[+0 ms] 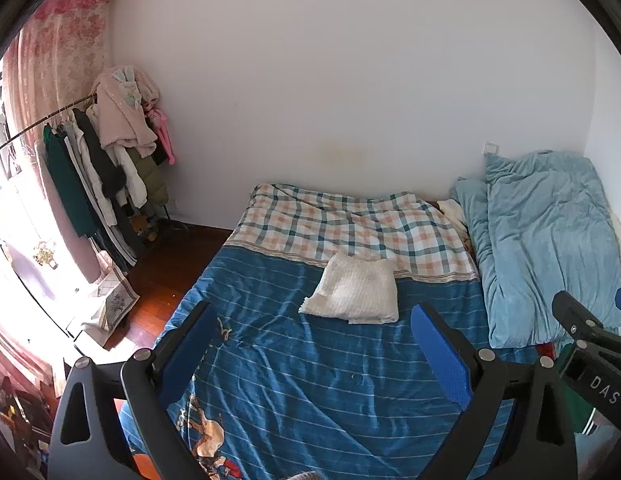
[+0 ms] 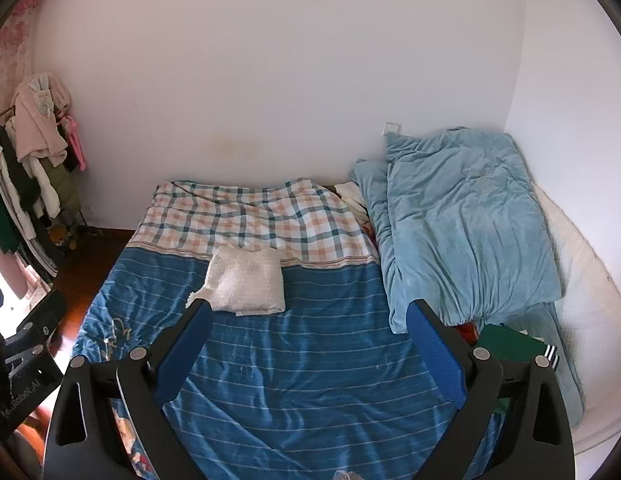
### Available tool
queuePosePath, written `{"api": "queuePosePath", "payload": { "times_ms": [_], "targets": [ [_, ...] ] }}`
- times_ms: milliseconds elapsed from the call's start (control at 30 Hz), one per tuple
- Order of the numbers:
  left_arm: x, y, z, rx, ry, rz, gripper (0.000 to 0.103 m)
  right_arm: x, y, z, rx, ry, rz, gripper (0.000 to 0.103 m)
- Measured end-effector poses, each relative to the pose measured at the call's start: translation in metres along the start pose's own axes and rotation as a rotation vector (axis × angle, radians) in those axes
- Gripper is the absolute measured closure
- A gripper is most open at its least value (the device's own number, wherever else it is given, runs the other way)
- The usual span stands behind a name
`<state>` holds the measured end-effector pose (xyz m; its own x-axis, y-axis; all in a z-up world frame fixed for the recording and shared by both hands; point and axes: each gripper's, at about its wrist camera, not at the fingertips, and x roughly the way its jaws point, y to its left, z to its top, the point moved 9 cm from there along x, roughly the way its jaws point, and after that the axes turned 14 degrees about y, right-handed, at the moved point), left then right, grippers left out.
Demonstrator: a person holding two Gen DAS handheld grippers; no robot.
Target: Fold large clothes
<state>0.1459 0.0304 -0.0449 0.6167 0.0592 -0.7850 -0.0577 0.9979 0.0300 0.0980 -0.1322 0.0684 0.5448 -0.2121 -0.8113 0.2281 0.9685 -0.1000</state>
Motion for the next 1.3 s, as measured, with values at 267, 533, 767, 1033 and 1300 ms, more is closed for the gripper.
{"api": "queuePosePath", "payload": {
  "times_ms": [267, 533, 767, 1033, 1300],
  "targets": [
    [-0.001, 0.000, 0.002, 0.000, 0.006, -0.011, 0.004, -0.001, 0.000, -0.001, -0.013, 0.002, 0.013, 0.004],
    [-0.005, 0.002, 0.004, 0.005, -0.004, -0.007, 0.004, 0.001, 0.001, 0.005, -0.026, 0.001, 0.029, 0.004],
    [-0.008, 0.002, 0.004, 0.007, -0.005, -0.009, 0.004, 0.002, 0.003, 0.009, -0.038, -0.002, 0.040, 0.004],
    [-0.008, 0.002, 0.005, 0.007, -0.007, -0.013, 0.004, 0.003, 0.004, 0.009, -0.039, -0.003, 0.044, 0.004],
    [-0.008, 0.004, 0.004, 0.007, -0.002, -0.015, 0.004, 0.003, 0.005, 0.008, -0.039, -0.002, 0.048, 0.004]
  ]
}}
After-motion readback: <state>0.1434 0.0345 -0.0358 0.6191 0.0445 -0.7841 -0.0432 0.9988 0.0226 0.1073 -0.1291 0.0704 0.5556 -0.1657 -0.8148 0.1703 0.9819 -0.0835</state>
